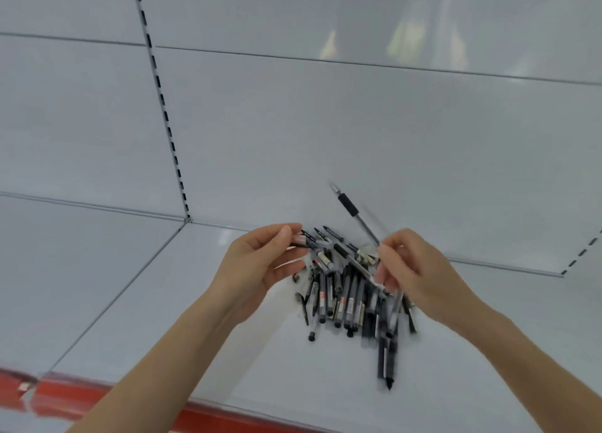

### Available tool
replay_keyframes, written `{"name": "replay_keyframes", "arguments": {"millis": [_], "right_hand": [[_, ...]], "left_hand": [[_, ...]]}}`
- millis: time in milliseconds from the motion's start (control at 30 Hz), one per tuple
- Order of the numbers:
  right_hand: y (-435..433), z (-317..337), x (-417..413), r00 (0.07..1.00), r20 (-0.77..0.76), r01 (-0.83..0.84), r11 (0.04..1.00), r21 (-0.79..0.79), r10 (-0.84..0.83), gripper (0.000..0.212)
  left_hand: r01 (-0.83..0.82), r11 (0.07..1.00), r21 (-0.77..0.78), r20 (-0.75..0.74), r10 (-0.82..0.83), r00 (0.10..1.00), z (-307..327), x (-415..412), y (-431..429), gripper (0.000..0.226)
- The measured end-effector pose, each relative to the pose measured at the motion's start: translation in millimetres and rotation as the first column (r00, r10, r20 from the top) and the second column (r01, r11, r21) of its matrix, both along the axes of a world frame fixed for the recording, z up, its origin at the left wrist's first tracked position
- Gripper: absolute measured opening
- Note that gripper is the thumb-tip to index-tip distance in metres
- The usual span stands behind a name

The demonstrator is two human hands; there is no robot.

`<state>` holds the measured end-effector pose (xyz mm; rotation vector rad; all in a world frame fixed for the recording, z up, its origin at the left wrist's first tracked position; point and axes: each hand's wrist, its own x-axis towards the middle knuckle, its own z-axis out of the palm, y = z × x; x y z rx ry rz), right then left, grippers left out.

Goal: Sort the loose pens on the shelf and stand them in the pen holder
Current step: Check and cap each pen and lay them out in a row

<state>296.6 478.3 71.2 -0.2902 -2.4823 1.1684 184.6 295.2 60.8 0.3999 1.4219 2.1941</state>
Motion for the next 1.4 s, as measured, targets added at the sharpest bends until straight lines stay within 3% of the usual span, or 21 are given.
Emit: {"name": "replay_keyframes", "arguments": {"millis": [167,433,633,800,1033,1267,1400], "right_hand": [[-10.3,11.8,42.6,0.976,-0.154,-0.144,0.988,0.058,0.151,0.016],[-8.0,3.8,60.4,0.977,-0.135,-0.136,0.973,0.186,0.162,0.044],[-7.9,0.0,56.2,0.981,-0.091,-0.154,0.973,0.174,0.171,0.019],[-12.8,0.0,50.6,0.981,-0.052,-0.176,0.974,0.145,0.185,0.019],[-29.7,-1.5,36.6,0.981,-0.061,-0.179,0.979,0.096,0.186,0.025],[-34.4,-9.5,26.7,0.983,-0.108,-0.146,0.988,0.055,0.151,0.03],[-32.4,-10.0,16.4,0.981,0.057,-0.184,0.983,-0.005,0.184,0.024]], "left_hand": [[0.064,0.99,0.122,-0.004,-0.064,0.998,14.0,2.5,6.3,0.02],[0.043,0.987,0.154,-0.072,-0.033,0.997,17.3,1.7,9.0,0.009],[0.044,0.995,0.089,-0.164,-0.028,0.986,14.4,4.2,8.6,0.018],[-0.013,1.0,0.026,-0.241,0.019,0.97,13.8,10.4,13.4,0.014],[-0.133,0.981,0.142,-0.129,0.151,0.98,13.8,22.6,29.4,0.022],[-0.192,0.966,0.174,-0.11,0.213,0.971,15.8,27.8,34.5,0.006],[-0.228,0.97,0.09,-0.09,0.236,0.968,3.9,17.7,31.8,0.004]]}}
